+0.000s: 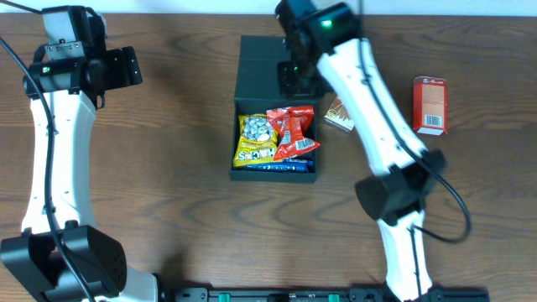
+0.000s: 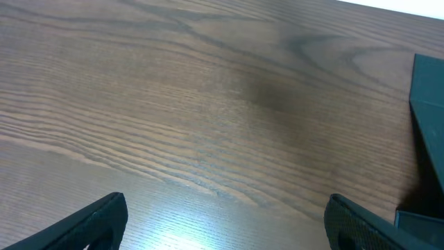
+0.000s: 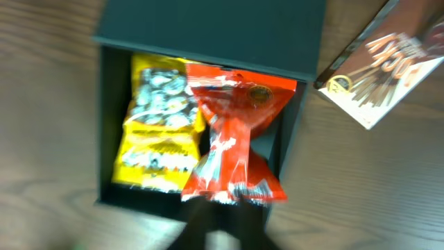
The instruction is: Pack container
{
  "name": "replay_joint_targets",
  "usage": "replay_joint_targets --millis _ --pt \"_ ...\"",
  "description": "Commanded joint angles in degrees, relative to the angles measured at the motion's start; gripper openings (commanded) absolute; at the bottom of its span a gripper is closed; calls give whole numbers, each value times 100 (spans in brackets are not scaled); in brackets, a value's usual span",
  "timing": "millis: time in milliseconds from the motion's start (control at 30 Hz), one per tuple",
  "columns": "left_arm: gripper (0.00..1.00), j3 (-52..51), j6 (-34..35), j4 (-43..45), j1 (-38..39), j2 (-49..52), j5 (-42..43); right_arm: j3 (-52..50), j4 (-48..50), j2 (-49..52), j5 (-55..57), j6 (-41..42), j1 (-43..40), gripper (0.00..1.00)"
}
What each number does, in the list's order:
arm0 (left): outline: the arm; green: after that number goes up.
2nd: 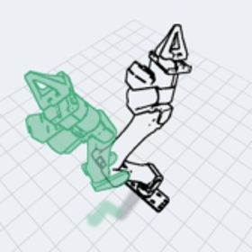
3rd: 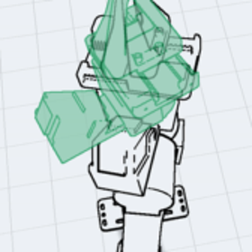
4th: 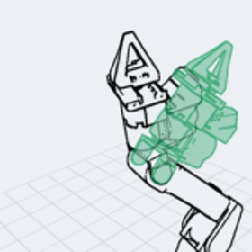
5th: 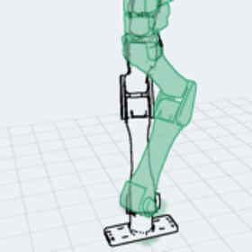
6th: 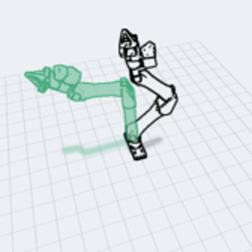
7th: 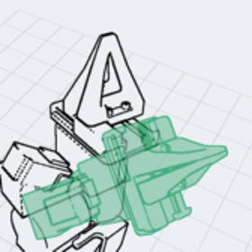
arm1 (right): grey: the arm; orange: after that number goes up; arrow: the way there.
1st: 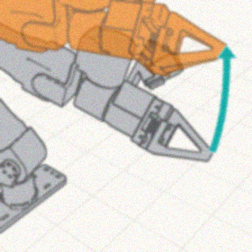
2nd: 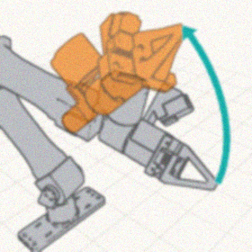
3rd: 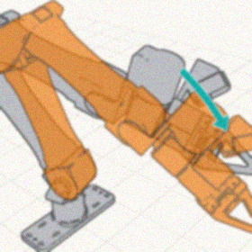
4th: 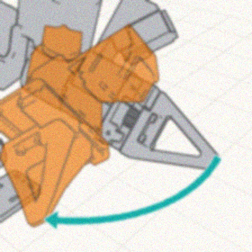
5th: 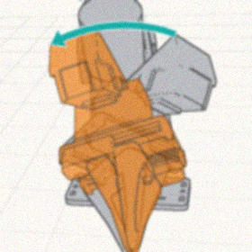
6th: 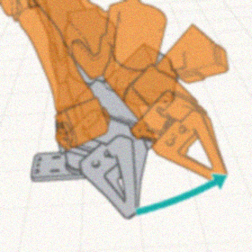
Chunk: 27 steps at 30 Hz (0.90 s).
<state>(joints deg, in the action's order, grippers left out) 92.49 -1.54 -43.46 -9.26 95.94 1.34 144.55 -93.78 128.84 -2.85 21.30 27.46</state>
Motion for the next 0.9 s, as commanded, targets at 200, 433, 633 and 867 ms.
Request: replay_joint_targets --millis 200,433,633,867 --pt "91 -13 -17 -55 -15 33 22 -1792 476 278 -103 -588 262 1" --pt "91 -13 -20 -122 -15 33 20 -3696 1320 282 -107 -417 240 2" --pt "91 -13 -20 -118 -15 33 20 -3700 1366 273 -109 -420 247 2" --pt "91 -13 -20 -120 -15 33 20 -2568 693 273 -83 -420 247 1"
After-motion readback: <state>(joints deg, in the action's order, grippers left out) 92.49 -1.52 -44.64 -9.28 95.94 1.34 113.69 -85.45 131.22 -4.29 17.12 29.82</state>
